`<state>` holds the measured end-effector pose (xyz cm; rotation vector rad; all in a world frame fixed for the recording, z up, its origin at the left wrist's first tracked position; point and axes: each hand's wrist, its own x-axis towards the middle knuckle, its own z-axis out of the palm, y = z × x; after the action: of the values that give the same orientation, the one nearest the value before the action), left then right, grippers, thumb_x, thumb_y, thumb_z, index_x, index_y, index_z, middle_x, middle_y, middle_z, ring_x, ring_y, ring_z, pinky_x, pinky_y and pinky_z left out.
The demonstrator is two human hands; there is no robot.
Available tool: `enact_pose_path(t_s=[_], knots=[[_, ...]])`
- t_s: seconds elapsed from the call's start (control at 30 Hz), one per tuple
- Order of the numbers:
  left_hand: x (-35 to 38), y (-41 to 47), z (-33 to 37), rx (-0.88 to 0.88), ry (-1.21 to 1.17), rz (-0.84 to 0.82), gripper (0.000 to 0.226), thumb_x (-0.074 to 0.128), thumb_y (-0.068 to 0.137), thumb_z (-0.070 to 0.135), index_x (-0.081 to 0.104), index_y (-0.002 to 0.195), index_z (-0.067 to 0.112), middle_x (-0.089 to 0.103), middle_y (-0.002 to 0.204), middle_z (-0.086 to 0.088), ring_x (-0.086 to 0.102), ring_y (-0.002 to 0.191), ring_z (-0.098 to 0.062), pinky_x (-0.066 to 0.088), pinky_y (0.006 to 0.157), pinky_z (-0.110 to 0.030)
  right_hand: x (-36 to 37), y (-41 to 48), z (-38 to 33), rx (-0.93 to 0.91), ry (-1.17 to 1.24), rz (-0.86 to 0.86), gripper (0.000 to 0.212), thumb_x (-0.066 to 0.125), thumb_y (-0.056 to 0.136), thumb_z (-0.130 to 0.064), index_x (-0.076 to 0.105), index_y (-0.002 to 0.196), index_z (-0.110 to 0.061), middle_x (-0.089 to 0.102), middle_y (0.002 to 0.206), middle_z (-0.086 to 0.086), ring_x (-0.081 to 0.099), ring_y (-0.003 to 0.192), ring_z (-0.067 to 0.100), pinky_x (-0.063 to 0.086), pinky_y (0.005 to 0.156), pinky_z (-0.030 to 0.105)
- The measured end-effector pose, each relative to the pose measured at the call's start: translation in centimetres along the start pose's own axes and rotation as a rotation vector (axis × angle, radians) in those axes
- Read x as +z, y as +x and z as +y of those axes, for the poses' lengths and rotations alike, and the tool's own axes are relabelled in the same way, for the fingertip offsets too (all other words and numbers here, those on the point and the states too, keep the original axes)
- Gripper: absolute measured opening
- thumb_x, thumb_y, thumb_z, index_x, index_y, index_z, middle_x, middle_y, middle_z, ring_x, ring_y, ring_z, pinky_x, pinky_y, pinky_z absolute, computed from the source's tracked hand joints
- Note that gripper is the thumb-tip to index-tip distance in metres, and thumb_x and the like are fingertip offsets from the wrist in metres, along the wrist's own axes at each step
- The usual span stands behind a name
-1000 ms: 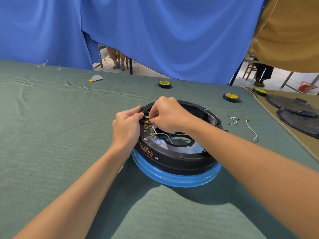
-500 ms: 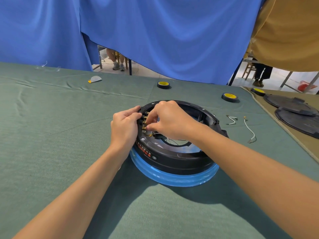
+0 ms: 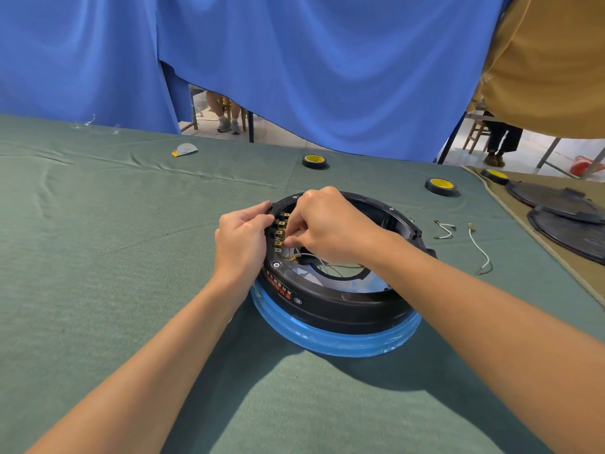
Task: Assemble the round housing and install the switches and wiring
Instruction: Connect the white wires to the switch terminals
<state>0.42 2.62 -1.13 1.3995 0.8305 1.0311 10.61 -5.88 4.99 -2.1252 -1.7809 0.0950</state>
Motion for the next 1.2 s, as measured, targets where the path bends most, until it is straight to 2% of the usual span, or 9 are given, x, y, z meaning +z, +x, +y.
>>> enact_pose_path(t_s=[0.2,0.33,0.57,0.83,0.97,1.2], knots=[[0.1,-0.1,0.1,-0.003,-0.001,-0.003,0.033,0.059,0.088,0.007,0.068,0.119,0.008,0.070,0.117,-0.008,0.064,0.112,-0.021,0.046,0.105,-0.043,-0.3,0.2,0.3,-0.038,0.018,-0.029,0.010,0.076,0.083,-0.020,0.079,0.090,-0.013,0.071,0.078,0.001,0.060,0.066,0.007,0.048,0.061,0.023],[0.0,-0.2,0.2,-0.003,-0.003,0.000,0.032,0.058,0.089,0.006,0.068,0.120,0.007,0.069,0.118,-0.010,0.063,0.114,-0.022,0.045,0.106,-0.043,-0.2,0.5,0.4,-0.021,0.022,-0.036,0.010,0.077,0.082,-0.021,0.079,0.087,-0.013,0.067,0.070,-0.002,0.059,0.063,0.009,0.042,0.057,0.023],[0.1,-0.2,0.3,-0.004,-0.005,0.002,0.032,0.059,0.088,0.004,0.068,0.119,0.006,0.069,0.119,-0.010,0.062,0.116,-0.022,0.043,0.107,-0.043,-1.3,1.3,0.3,-0.055,-0.023,-0.140,0.011,0.077,0.082,-0.021,0.079,0.090,-0.014,0.069,0.076,-0.005,0.064,0.075,0.011,0.053,0.070,0.028],[0.0,-0.3,0.3,-0.004,-0.011,0.004,0.032,0.058,0.089,0.004,0.068,0.119,0.006,0.071,0.114,-0.009,0.065,0.110,-0.021,0.046,0.104,-0.043,-1.9,1.9,0.2,-0.096,-0.073,-0.184,0.011,0.077,0.082,-0.021,0.079,0.091,-0.016,0.069,0.075,-0.007,0.057,0.065,0.002,0.052,0.066,0.027],[0.1,-0.3,0.4,-0.004,-0.013,0.006,0.032,0.058,0.089,0.003,0.067,0.120,0.006,0.071,0.114,-0.009,0.065,0.109,-0.021,0.047,0.104,-0.042,-2.0,2.0,0.3,-0.106,-0.091,-0.191,0.011,0.077,0.082,-0.022,0.079,0.091,-0.016,0.071,0.080,-0.006,0.058,0.072,0.003,0.055,0.072,0.032],[0.0,-0.3,0.4,-0.005,-0.004,0.000,0.032,0.058,0.089,0.003,0.067,0.120,0.006,0.070,0.115,-0.009,0.064,0.111,-0.021,0.046,0.105,-0.042,-2.4,2.6,0.2,-0.128,-0.139,-0.241,0.011,0.078,0.081,-0.024,0.079,0.090,-0.019,0.068,0.075,-0.012,0.051,0.072,-0.003,0.046,0.069,0.027]])
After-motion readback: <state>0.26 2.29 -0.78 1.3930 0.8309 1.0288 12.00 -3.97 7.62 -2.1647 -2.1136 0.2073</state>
